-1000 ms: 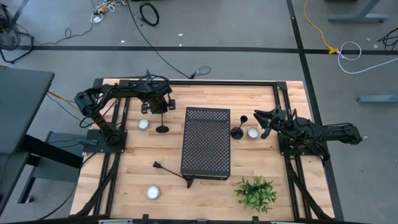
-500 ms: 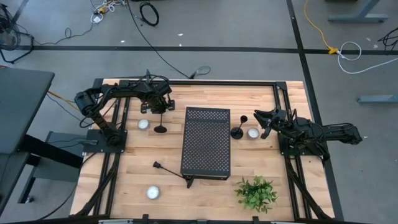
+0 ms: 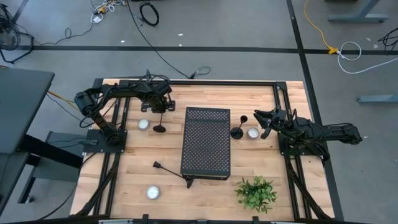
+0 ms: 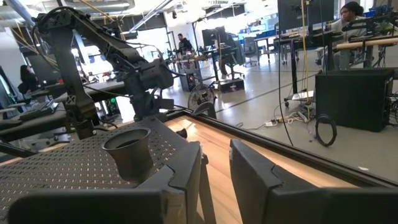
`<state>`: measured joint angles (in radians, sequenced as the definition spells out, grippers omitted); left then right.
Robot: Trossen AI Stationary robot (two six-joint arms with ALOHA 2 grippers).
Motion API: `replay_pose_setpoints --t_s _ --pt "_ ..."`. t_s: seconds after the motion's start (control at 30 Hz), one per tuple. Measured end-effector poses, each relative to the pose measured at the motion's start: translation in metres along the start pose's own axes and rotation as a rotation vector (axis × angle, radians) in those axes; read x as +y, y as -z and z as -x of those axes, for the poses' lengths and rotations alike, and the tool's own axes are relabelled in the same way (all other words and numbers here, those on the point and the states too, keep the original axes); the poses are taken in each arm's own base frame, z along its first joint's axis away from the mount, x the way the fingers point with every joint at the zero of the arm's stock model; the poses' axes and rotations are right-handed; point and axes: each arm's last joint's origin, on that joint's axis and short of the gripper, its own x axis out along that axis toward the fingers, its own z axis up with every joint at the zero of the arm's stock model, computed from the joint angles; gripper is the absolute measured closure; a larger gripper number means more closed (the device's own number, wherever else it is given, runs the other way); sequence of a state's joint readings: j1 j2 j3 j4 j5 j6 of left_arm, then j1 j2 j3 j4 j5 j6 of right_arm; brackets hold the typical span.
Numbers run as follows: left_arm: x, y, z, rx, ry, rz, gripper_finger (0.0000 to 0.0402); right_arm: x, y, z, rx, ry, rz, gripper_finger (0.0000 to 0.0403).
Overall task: Pick & Place candle stick holders
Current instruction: Put the top left black candle holder on the shelf
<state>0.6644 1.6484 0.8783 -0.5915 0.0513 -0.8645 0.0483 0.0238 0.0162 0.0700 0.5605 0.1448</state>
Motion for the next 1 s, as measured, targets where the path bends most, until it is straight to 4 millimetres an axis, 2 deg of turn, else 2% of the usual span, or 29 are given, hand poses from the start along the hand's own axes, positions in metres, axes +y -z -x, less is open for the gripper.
replay_pose_setpoints --t_s 0.27,0.43,0.67,0.77,1.0 --pt "-0.010 -0.005 0.015 -0.112 0.112 -0.144 0.0388 0.000 0.000 0.000 0.000 0.000 0.000 0.0317" --pt "-0.019 -0.008 0.040 -0.252 0.253 -0.258 0.0388 0.000 0.000 0.000 0.000 0.000 0.000 0.0317" --pt "-0.030 -0.007 0.087 -0.479 0.474 -0.452 0.0388 0.000 0.000 0.000 0.000 -0.001 0.000 0.0317" --pt "-0.035 -0.001 0.107 -0.587 0.546 -0.582 0.0388 0.000 0.000 0.000 0.000 0.000 0.000 0.0317" --pt "-0.053 0.020 0.137 -0.781 0.709 -0.831 0.0388 0.000 0.000 0.000 0.000 0.000 0.000 0.0317"
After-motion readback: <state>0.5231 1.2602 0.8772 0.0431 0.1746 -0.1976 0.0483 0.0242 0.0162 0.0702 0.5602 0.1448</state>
